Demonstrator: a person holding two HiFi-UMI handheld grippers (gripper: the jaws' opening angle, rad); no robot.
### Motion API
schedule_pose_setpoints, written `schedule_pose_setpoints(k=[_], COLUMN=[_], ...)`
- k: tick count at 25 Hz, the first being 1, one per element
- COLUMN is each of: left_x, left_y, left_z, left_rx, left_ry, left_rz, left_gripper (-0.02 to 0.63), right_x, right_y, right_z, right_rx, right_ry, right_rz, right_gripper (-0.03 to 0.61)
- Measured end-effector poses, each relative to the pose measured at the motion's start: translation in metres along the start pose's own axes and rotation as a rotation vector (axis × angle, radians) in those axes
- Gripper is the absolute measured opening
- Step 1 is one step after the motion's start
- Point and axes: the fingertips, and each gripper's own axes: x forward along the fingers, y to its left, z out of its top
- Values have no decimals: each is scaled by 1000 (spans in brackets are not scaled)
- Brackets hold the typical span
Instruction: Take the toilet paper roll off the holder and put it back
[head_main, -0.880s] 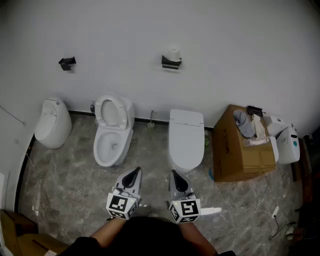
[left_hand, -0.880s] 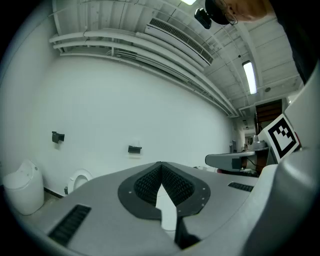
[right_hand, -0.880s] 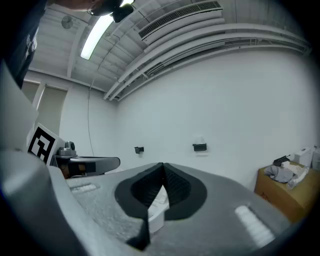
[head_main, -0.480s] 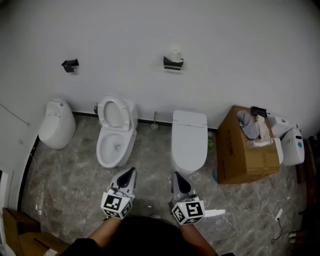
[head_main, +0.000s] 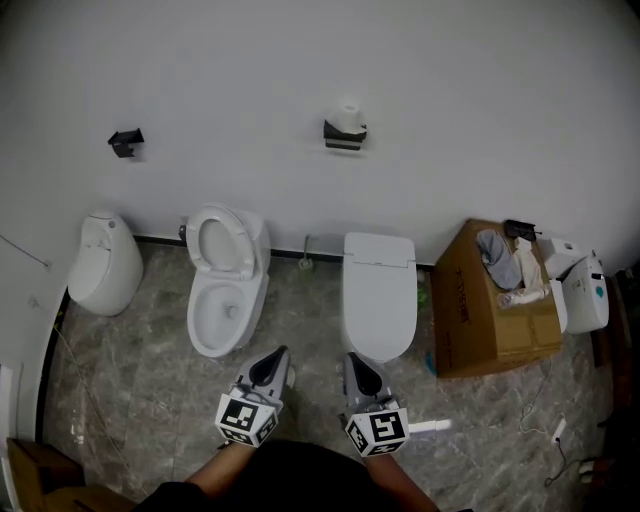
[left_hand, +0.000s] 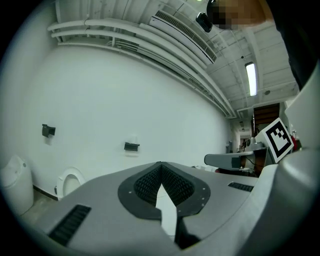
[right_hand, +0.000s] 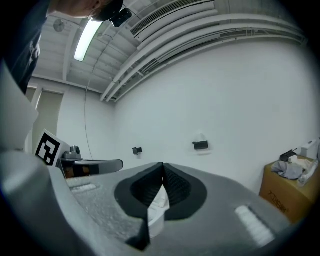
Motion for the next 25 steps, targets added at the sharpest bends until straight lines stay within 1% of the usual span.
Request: schedule_pose_setpoints(k=[3,6,10,11,15,19,22,25], left_x=[38,72,114,126,175,214,230,245], left_y=[27,62,109,122,176,213,229,245], left_z=[3,8,10,15,37,50,49,50], left_rx=[-8,1,-71,-70,-22,-17,-29,-40], left_ry=[-1,-13,-2,3,3,-10,-4,2], left_rz=[-25,-38,-89,-102,-139,-162,-181,-182], left_gripper=[12,12,12,12,12,12,12,12], right_x=[43,93,155,172,236,276,292,308], right_y=[-16,-30,-45,-48,-59,-78,-87,-93], right_z=[-1,2,9,14,25,26,24,22], right_rx=[6,-5,4,7,-1,11,22,-2], right_ry=[24,35,61,60,51,63,72,83], right_rz=[-14,-23,-56,-67,-103,-150,-182,-191], right_gripper=[-2,-2,-2,-2,-2,-2,-2,-2])
